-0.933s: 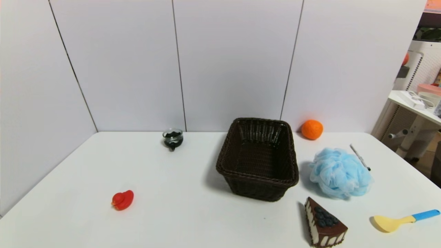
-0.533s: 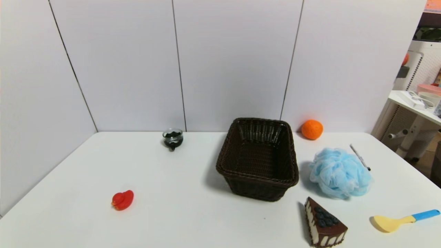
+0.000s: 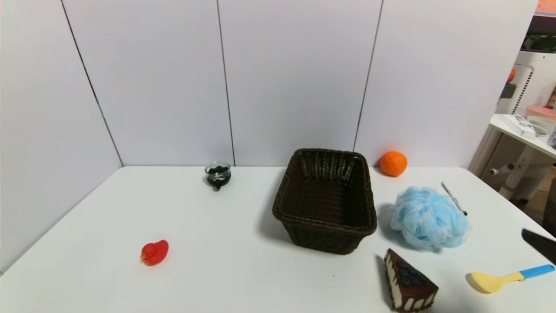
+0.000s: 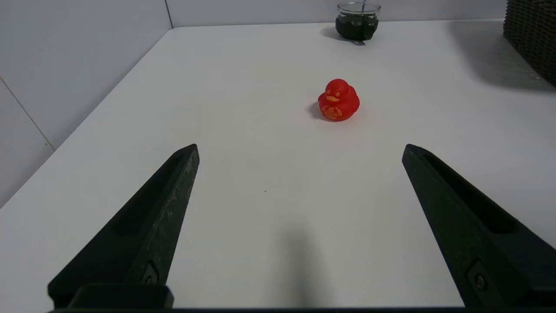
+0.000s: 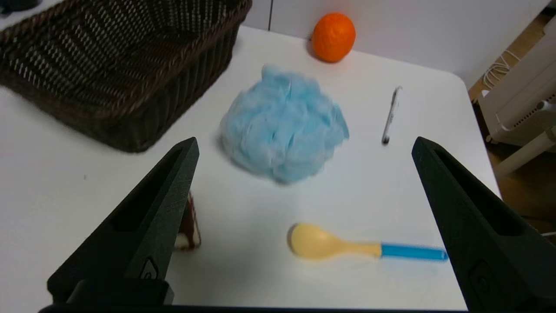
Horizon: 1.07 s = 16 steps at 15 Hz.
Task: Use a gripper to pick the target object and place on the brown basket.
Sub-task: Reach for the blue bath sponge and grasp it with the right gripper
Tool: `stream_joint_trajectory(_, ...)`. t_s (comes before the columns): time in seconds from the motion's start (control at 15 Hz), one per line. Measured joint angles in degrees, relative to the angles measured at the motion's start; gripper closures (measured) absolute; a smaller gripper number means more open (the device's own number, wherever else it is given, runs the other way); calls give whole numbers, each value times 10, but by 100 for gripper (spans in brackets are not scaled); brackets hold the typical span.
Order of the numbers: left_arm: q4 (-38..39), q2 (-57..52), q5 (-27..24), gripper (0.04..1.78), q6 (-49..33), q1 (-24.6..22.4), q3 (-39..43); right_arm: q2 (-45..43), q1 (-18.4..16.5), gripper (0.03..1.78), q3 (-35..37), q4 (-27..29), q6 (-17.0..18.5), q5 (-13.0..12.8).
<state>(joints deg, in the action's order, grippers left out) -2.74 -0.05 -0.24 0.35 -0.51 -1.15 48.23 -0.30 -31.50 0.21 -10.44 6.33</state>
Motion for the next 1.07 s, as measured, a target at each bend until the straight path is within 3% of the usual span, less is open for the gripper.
stream_joint_trajectory(0.2,0,0,0,13,0,0,0,151,4,12,-131,6,-7,3)
stream_joint_trajectory(0.4,0,0,0,13,0,0,0,258,20,12,-231,51,-19,4)
stream_joint_trajectory(0.8,0,0,0,13,0,0,0,407,53,12,-398,202,-19,4)
stream_joint_trajectory(1.07,0,0,0,13,0,0,0,478,57,12,-492,352,-16,2)
